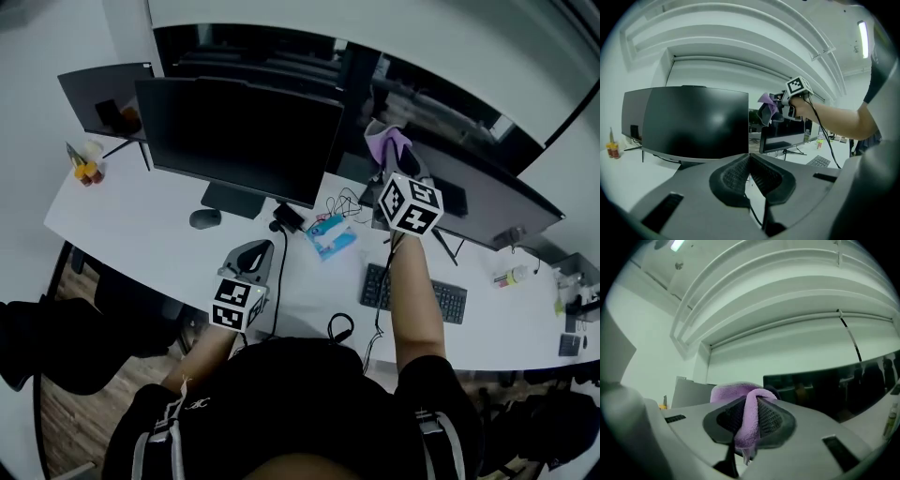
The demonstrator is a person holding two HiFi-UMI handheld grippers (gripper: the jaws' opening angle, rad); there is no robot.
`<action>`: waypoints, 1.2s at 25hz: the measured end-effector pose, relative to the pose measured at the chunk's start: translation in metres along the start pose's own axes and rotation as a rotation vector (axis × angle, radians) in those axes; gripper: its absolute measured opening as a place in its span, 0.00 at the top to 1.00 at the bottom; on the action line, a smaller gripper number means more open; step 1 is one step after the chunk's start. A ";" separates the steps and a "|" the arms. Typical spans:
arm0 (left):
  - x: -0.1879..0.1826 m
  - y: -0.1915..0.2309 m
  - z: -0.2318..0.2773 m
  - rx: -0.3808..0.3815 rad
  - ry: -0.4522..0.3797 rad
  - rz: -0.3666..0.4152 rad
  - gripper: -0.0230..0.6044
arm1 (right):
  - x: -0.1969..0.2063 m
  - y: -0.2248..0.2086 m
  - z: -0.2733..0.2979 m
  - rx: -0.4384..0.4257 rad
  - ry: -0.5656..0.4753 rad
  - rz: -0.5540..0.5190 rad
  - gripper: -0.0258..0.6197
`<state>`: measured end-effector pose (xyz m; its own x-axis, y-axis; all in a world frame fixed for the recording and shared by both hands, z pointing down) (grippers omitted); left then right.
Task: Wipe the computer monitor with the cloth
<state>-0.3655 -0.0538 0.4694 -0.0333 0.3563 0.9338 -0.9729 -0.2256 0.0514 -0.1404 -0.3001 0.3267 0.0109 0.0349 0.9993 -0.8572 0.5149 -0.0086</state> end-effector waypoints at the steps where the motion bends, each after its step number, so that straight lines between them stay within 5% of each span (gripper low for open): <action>1: 0.000 -0.001 0.000 0.002 -0.001 -0.002 0.94 | -0.007 0.000 -0.002 0.000 -0.019 0.001 0.84; 12: -0.008 -0.007 -0.003 0.020 -0.033 0.001 0.94 | -0.033 0.014 -0.057 -0.036 -0.166 -0.015 0.84; 18: -0.015 -0.010 0.005 0.037 -0.049 0.009 0.94 | 0.007 0.042 -0.111 -0.039 -0.180 -0.108 0.85; 25: -0.030 -0.025 0.018 0.075 -0.080 0.024 0.94 | 0.067 0.033 -0.161 0.034 -0.124 0.050 0.85; 30: -0.036 -0.037 0.023 0.103 -0.085 0.041 0.94 | 0.091 0.025 -0.179 0.051 -0.076 0.071 0.85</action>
<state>-0.3232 -0.0792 0.4420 -0.0492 0.2673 0.9623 -0.9422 -0.3320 0.0441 -0.0681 -0.1307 0.4115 -0.0878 0.0036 0.9961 -0.8798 0.4687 -0.0792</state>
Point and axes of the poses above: the fingertips, and each gripper's own axes: z forward along the fingers, y to its left, x out of its underside, the point moved 9 cm from there along -z, backward along the fingers, and after that the axes turned 5 degrees about y, right-handed, at the moved point
